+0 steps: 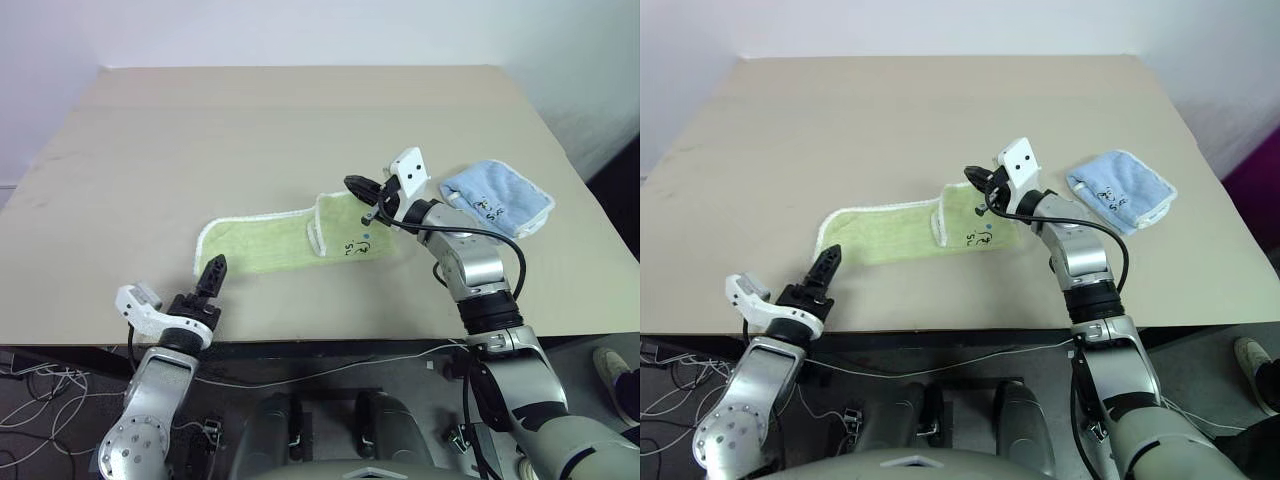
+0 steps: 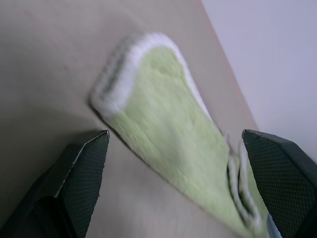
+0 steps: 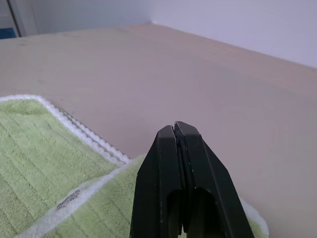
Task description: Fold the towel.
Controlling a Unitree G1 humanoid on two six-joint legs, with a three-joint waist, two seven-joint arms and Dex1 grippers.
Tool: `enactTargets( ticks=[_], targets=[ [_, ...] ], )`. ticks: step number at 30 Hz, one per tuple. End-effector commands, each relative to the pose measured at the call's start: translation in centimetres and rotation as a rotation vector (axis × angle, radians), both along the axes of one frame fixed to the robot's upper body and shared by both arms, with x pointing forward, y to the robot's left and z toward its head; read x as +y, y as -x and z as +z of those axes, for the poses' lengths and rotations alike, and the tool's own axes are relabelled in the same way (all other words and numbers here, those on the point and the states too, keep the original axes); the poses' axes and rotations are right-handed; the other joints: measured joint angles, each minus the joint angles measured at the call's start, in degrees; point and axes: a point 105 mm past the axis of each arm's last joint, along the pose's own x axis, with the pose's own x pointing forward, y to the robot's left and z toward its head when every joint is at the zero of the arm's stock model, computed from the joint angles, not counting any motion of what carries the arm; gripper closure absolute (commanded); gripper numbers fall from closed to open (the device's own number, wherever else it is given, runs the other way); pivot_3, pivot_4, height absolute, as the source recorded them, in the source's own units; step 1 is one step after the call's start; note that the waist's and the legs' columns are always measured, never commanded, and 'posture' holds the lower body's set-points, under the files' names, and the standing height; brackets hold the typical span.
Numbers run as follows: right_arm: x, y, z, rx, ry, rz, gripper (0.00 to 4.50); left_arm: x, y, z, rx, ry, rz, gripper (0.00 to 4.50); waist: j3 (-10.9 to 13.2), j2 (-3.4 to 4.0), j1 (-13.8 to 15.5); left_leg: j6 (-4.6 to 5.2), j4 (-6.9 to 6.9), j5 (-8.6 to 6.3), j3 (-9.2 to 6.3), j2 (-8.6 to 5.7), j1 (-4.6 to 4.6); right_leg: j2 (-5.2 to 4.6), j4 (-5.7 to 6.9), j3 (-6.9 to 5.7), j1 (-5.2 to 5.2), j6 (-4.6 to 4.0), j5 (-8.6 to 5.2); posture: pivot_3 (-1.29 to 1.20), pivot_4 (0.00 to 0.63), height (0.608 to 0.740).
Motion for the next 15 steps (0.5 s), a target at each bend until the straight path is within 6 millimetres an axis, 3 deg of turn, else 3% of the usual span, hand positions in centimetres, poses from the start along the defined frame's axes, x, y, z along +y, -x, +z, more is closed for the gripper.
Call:
enactTargets(
  ticks=[1, 9, 15],
  targets=[
    [-0.4, 0.2, 2.5, -0.076, -0.045, -0.013, 4.46, 0.6, -0.6, -0.6, 0.051, 0.028, 0.025, 0.00, 0.00, 0.00, 0.05, 0.00, 0.00, 0.00, 0.00, 0.00, 0.00, 0.01, 0.00, 0.00, 0.00, 0.00, 0.00, 0.00, 0.150, 0.740],
    [-1.2, 0.6, 2.3, -0.071, -0.058, -0.048, 4.46, 0.1, -2.7, -0.5, 0.060, 0.055, -0.020, 0.00, -0.03, 0.04, 0.26, -0.02, 0.02, 0.02, -0.01, -0.03, 0.04, 0.04, 0.02, -0.06, 0.08, 0.01, 0.01, 0.00, 0.150, 0.740],
    [-1.7, 0.9, 2.2, -0.069, -0.055, -0.070, 4.46, 0.0, -3.2, -0.3, 0.045, 0.084, -0.021, 0.00, -0.03, 0.04, 0.42, -0.03, 0.02, 0.03, -0.03, -0.03, 0.08, 0.04, 0.02, -0.07, 0.13, 0.01, 0.01, 0.00, 0.150, 0.740]
  ],
)
